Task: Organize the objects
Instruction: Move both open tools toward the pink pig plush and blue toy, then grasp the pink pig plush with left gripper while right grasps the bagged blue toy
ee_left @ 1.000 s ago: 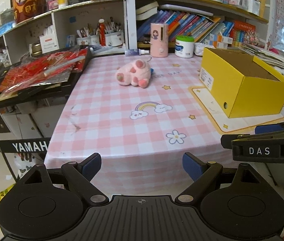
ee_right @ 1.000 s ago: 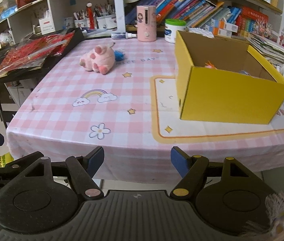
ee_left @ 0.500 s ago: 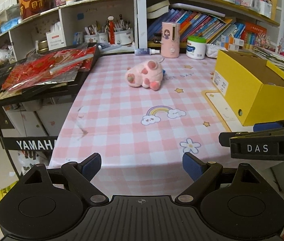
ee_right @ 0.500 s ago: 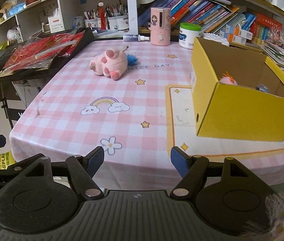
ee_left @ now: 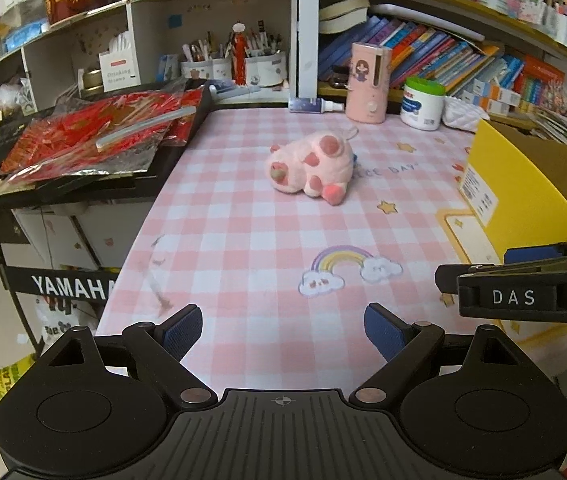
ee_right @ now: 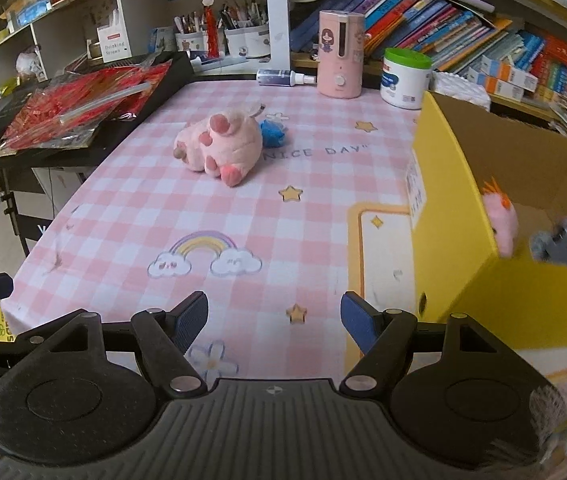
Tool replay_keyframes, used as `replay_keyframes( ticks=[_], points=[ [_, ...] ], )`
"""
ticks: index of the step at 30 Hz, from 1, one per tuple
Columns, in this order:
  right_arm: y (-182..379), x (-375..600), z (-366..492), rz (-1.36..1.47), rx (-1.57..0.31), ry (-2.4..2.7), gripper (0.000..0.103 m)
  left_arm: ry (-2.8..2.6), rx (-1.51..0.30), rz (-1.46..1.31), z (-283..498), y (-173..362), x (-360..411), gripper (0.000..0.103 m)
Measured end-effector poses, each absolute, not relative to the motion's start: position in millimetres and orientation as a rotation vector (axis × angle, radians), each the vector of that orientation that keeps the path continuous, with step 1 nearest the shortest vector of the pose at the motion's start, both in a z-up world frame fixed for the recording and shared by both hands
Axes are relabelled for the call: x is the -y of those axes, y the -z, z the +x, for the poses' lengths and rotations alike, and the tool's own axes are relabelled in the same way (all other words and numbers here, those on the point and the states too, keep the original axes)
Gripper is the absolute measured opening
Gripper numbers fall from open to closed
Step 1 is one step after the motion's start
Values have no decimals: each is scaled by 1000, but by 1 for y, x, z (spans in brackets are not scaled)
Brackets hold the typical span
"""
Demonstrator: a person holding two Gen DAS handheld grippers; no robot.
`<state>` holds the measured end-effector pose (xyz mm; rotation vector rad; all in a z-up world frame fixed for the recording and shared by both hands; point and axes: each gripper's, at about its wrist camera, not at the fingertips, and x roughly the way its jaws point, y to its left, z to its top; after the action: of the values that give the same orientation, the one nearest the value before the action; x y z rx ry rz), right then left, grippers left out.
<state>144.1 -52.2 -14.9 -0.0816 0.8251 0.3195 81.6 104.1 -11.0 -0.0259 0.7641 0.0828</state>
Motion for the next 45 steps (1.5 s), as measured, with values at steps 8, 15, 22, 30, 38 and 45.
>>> replay_keyframes(
  ticks=[8, 15, 22, 30, 38, 45],
  points=[
    [8, 51, 186, -74, -793, -333, 72, -104, -748, -38, 119, 6, -102, 90],
    [0, 55, 222, -53, -772, -331, 72, -120, -744, -37, 149, 3, -101, 90],
    [-5, 57, 255, -44, -750, -337, 72, -122, -734, -31, 179, 1, -96, 90],
    [-12, 60, 287, -20, -725, -333, 72, -109, -732, -16, 208, 3, -88, 90],
    [-13, 64, 311, 3, -715, -319, 72, -105, -737, -2, 231, 9, -84, 90],
    [-10, 66, 327, 20, -721, -309, 72, -106, -751, -3, 255, 19, -83, 90]
  ],
)
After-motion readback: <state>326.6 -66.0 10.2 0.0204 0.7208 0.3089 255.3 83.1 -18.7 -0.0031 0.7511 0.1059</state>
